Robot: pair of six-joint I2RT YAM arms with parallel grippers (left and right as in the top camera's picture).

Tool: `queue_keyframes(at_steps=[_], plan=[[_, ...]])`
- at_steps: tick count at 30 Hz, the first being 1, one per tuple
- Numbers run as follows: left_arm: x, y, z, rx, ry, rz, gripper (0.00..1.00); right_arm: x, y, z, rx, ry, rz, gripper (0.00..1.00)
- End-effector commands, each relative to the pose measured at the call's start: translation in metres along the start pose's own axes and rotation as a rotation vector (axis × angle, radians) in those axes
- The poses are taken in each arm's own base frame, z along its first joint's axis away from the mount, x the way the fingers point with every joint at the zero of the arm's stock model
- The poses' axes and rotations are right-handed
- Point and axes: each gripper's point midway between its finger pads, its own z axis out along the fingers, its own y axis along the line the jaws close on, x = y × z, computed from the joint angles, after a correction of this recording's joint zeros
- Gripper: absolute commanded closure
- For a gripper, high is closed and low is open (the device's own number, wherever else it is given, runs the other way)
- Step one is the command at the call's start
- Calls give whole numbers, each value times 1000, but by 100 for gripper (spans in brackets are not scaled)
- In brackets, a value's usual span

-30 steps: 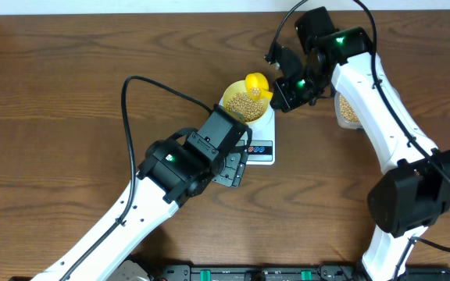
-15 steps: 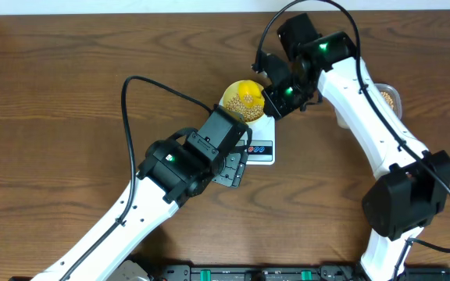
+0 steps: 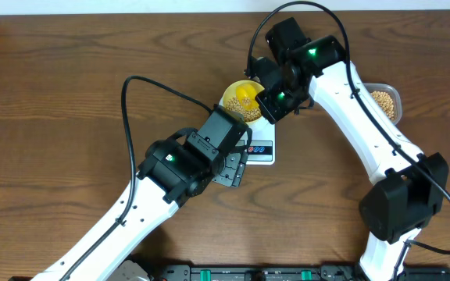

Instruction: Scoop item into bowl and weigh 50g on scale

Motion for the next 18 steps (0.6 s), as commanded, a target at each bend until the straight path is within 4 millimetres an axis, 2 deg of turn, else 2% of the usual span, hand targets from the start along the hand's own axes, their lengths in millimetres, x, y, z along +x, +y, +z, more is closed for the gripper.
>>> queue_keyframes(at_steps=[1,18], plan=[[-5,-1,-4,4,-13,4,21,-11,4,-22,26,-67,-32,99],[-5,-1,-4,4,-13,4,22,-12,-5,-28,116,-69,-45,99]])
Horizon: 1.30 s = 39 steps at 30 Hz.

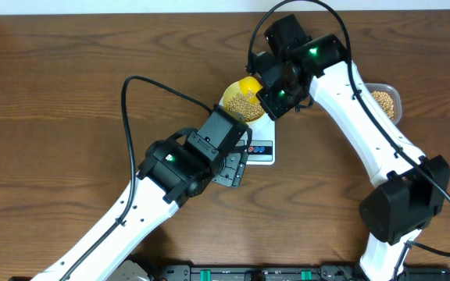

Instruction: Scoop item into bowl and weigh 50g on scale

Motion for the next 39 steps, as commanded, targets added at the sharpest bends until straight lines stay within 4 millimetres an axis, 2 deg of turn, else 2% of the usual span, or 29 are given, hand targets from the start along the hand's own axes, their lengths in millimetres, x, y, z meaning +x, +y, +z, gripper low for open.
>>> queue_keyframes(at_steps=[1,9,15,30,39], plan=[[-5,-1,-4,4,-13,4,22,-7,4,-20,30,-52,-31,99],[-5,-1,-4,4,-13,4,22,-6,7,-20,10,-49,-22,99],[-5,-1,-4,4,-13,4,22,-13,23,-25,-158,-91,66,99],[-5,-1,-4,4,-13,4,22,-14,0,-33,-195,-122,155,99],[-5,-1,-4,4,-13,4,22,-14,0,-33,-196,-122,157,99]])
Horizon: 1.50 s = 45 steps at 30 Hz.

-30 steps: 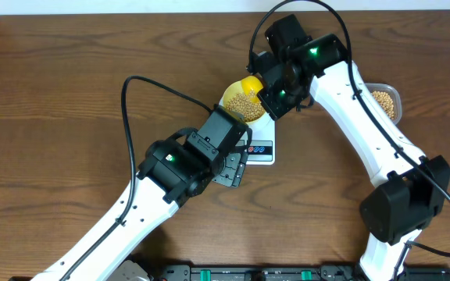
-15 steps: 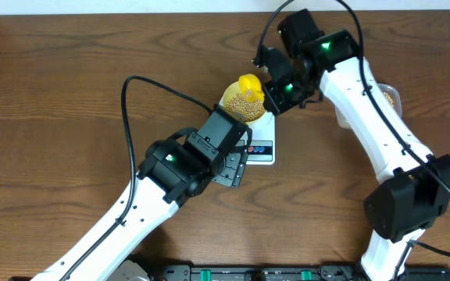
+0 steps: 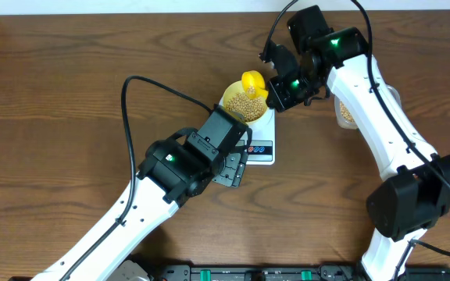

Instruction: Scoop item into bowl and weigh 50g on scale

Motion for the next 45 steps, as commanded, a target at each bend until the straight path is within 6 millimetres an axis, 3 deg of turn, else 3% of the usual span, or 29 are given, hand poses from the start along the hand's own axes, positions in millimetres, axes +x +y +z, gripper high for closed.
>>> queue_keyframes(at_steps=[1,31,45], plan=[[-5,-1,-4,4,-13,4,22,-8,9,-20,-17,-59,-7,99],[-5,-1,-4,4,-13,4,22,-3,20,-11,37,-22,-93,99],[-5,-1,-4,4,-13,4,22,-3,12,-8,155,-11,-147,99]])
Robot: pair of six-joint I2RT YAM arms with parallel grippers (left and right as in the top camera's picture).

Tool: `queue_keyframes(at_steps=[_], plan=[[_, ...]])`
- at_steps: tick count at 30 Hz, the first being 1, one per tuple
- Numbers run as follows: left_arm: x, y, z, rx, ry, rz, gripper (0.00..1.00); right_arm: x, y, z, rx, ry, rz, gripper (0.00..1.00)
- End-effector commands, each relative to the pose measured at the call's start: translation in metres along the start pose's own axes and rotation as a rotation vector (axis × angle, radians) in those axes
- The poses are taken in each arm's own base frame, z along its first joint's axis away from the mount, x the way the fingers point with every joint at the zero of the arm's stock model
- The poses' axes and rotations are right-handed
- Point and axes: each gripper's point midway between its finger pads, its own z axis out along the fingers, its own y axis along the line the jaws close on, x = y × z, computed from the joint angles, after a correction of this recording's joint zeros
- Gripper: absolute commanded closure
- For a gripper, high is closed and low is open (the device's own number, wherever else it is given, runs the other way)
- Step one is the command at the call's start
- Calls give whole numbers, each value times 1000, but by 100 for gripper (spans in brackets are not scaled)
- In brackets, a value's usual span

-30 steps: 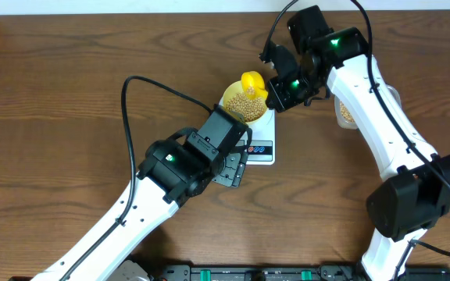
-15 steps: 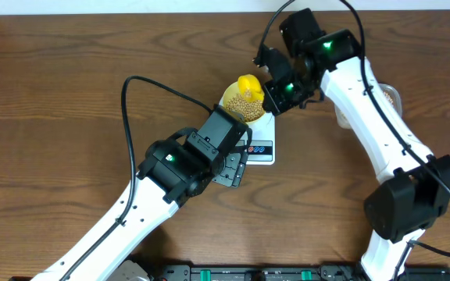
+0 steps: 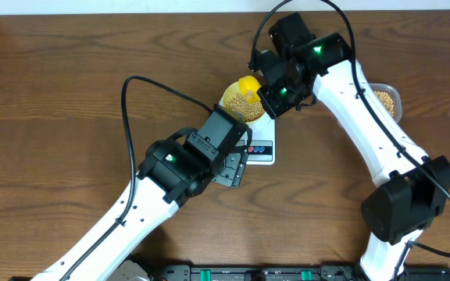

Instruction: Scoop item into bowl and weigh 50g on scale

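Observation:
A yellow bowl (image 3: 239, 103) holding tan beans stands on the white scale (image 3: 260, 146), whose display faces the front. A yellow scoop (image 3: 249, 84) hangs over the bowl's far right rim, held by my right gripper (image 3: 266, 83), which is shut on its handle. My left gripper (image 3: 233, 168) sits low at the scale's left front corner; its fingers are mostly hidden under the wrist.
A clear container of beans (image 3: 386, 100) stands at the right, partly behind the right arm. Black cables loop over the table from both arms. A rack runs along the front edge (image 3: 264, 273).
My right gripper has moved left and slightly forward with the scoop, from above the bowl's right edge to lower over its far rim. The bean container shows again at the right.
First the right gripper held the scoop in the bowl on the scale. Then the scoop was lifted at the bowl's rim, and later raised further right. Now it is back down over the bowl. The left arm stayed still throughout.

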Motion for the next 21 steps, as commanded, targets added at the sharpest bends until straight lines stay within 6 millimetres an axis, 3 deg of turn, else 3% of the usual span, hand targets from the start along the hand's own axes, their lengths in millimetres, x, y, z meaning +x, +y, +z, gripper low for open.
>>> queue_keyframes(at_steps=[1,21], plan=[[-5,-1,-4,4,-12,4,22,-8,5,-18,35,-51,-48,99],[-5,-1,-4,4,-12,4,22,-9,10,-17,39,-51,-72,99]])
